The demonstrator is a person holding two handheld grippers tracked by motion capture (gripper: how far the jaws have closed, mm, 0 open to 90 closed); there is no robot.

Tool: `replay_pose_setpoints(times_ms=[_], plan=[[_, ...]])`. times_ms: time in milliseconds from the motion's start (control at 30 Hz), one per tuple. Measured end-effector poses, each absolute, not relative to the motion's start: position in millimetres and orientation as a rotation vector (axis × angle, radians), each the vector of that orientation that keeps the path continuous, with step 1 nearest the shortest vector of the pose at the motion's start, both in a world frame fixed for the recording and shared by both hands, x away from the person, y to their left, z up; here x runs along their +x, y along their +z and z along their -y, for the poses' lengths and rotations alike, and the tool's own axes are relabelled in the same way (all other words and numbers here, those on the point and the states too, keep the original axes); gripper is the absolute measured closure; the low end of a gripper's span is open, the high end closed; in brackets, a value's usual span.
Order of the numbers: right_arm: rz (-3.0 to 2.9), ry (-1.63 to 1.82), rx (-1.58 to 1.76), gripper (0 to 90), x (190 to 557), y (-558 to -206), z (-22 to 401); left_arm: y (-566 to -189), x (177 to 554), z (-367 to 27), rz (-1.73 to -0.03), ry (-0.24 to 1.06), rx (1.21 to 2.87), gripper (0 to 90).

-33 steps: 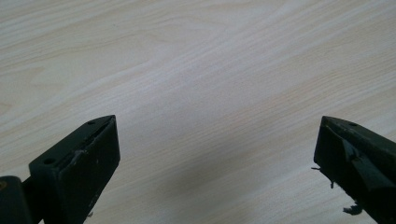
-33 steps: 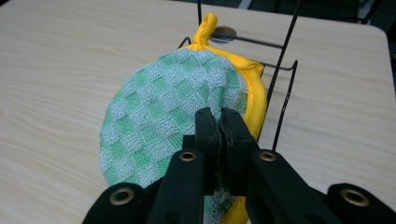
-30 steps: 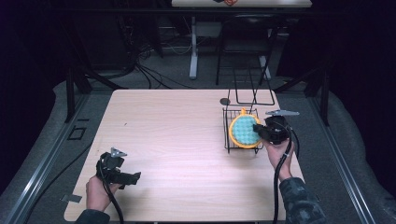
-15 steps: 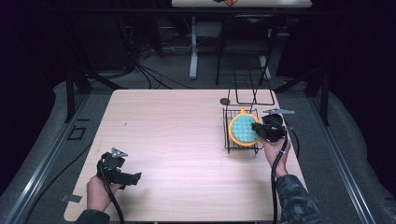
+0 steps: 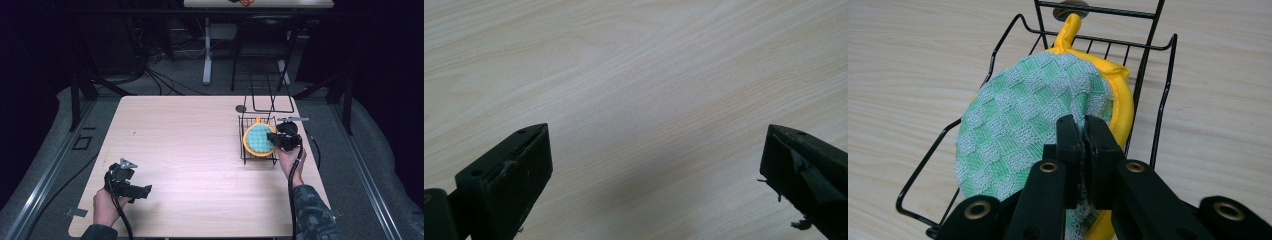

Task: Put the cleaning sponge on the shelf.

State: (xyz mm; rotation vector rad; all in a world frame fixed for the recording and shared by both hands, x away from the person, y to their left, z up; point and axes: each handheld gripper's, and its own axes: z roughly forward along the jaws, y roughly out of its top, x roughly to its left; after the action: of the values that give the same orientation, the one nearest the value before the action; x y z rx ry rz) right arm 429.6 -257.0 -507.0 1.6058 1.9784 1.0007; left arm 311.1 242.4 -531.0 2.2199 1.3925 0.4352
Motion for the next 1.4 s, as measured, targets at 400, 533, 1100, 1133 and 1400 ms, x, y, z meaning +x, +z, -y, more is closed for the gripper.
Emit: replay_pose_setpoints(times_ms=[400, 533, 1100, 1133, 1400], plan=[[-1.952, 0.992, 1.683, 86.8, 440.4, -519.7, 259.1, -531.3, 311.3, -241.7, -1.386, 0.429, 2.229, 0.5], [-1.955, 0.996, 1.691, 86.6, 442.9, -521.8, 260.1, -531.6, 311.2, -241.9, -1.386, 0.428, 2.227, 0.5], [-1.973, 1.016, 1.661, 84.8, 449.0, -524.7, 264.9, -532.5, 311.6, -242.0, -1.388, 0.419, 2.226, 0.5], [-1.978, 1.01, 1.653, 84.5, 449.3, -524.4, 264.8, -532.4, 311.8, -242.6, -1.383, 0.415, 2.228, 0.5], [-1.99, 1.033, 1.667, 72.7, 446.8, -522.3, 270.0, -532.4, 311.9, -242.9, -1.385, 0.408, 2.222, 0.5]])
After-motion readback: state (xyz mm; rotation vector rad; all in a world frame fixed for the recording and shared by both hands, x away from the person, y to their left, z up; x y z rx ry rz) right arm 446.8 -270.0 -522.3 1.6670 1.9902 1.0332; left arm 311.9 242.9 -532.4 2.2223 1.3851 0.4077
